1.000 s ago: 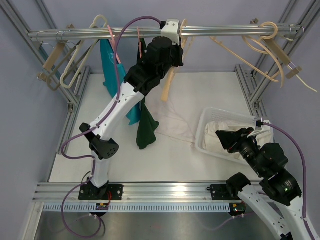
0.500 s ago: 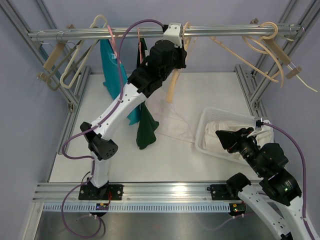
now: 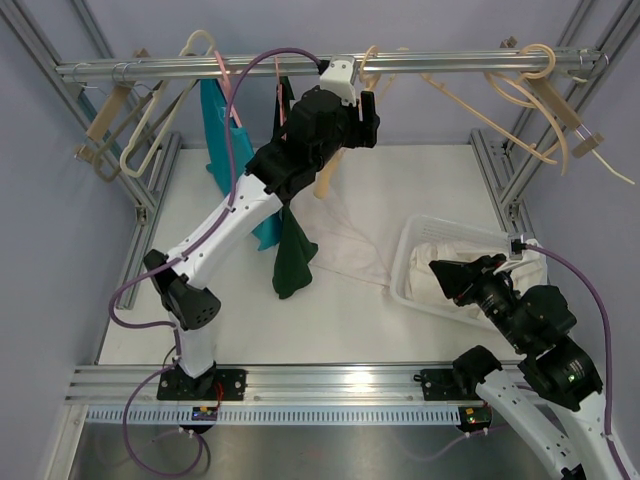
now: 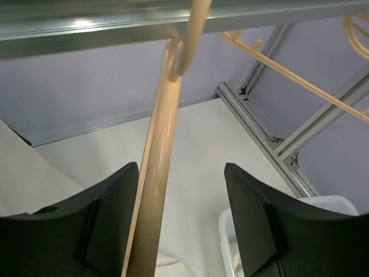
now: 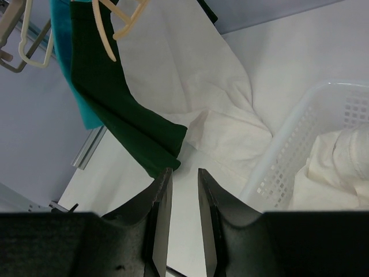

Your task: Remove the t-shirt from the hanger

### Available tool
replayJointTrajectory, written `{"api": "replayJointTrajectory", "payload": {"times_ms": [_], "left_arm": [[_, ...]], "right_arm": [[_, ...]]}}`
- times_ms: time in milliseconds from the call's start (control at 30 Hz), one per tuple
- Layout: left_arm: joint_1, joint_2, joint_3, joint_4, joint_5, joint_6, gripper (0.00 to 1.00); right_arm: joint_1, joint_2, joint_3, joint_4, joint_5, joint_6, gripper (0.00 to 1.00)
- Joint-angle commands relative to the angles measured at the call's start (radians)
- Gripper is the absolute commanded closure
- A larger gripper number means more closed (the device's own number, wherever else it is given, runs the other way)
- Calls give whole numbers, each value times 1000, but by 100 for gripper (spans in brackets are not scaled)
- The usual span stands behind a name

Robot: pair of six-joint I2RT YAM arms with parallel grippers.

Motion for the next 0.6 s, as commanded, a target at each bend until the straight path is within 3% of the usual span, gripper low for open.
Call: {"api": "replayJointTrajectory", "payload": {"times_ms": [0, 233, 467, 567], "left_arm": [[-2, -92, -11, 22, 20, -1, 31], [-2, -241, -97, 19, 12, 80, 28], [13, -434, -345, 17, -109, 142, 51], [48, -495, -436, 13, -121, 116, 55]], "right_arm": [[-2, 19, 13, 38, -37, -7, 67], [-2, 28, 15, 49, -72, 1, 67], [-2, 48, 7, 81, -86, 1, 66], [-2, 60, 4, 95, -101, 7, 66]]}}
